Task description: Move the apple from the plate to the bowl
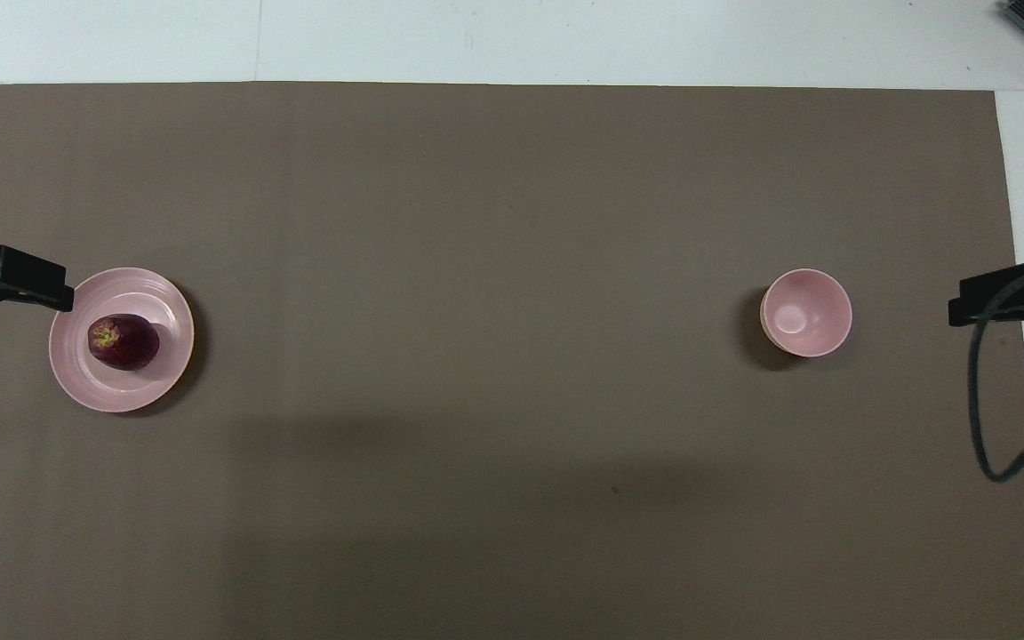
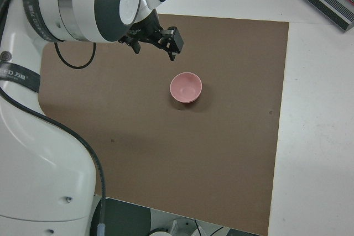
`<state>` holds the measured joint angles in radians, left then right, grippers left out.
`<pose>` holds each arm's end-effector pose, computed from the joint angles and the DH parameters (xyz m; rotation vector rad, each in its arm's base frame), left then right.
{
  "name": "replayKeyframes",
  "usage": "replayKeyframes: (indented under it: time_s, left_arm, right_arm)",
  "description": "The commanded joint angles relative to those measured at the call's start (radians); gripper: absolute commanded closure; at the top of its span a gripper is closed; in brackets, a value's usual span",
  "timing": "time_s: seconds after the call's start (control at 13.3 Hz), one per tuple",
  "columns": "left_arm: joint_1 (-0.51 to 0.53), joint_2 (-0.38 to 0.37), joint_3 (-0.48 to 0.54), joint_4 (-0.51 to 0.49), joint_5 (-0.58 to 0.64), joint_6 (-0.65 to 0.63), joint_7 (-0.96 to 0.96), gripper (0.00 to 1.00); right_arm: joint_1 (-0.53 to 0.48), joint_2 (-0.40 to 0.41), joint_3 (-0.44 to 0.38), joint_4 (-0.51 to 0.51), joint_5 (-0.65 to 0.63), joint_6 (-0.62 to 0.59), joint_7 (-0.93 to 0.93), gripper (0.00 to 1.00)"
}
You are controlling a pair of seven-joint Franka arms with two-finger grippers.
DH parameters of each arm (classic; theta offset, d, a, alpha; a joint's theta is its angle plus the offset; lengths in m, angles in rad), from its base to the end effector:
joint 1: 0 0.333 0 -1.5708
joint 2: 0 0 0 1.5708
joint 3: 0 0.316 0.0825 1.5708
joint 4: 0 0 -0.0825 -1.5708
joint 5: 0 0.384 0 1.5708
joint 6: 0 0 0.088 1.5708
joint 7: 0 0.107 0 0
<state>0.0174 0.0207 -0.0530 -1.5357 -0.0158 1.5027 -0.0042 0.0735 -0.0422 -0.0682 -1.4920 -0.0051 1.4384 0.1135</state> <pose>0.5535 -0.0212 0.6237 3.1242 -0.0501 -0.0844 0.5271 0.0013 0.6724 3.1340 -0.1706 -0.0178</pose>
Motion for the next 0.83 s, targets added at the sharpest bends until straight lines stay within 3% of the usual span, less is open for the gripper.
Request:
replayKeyframes:
  time_s: [0.0, 0.75]
  left_arm:
    - [-0.004, -0.011, 0.004, -0.015, 0.005, 0.007, -0.01, 0.0]
    - [0.003, -0.015, 0.008, -0.004, -0.007, 0.004, 0.001, 0.0]
  right_arm:
    - [0.0, -0.03, 0.002, -0.039, -0.001, 0.028, 0.0, 0.0]
    - [-0.001, -0.031, 0.002, -0.04, 0.001, 0.019, -0.002, 0.0]
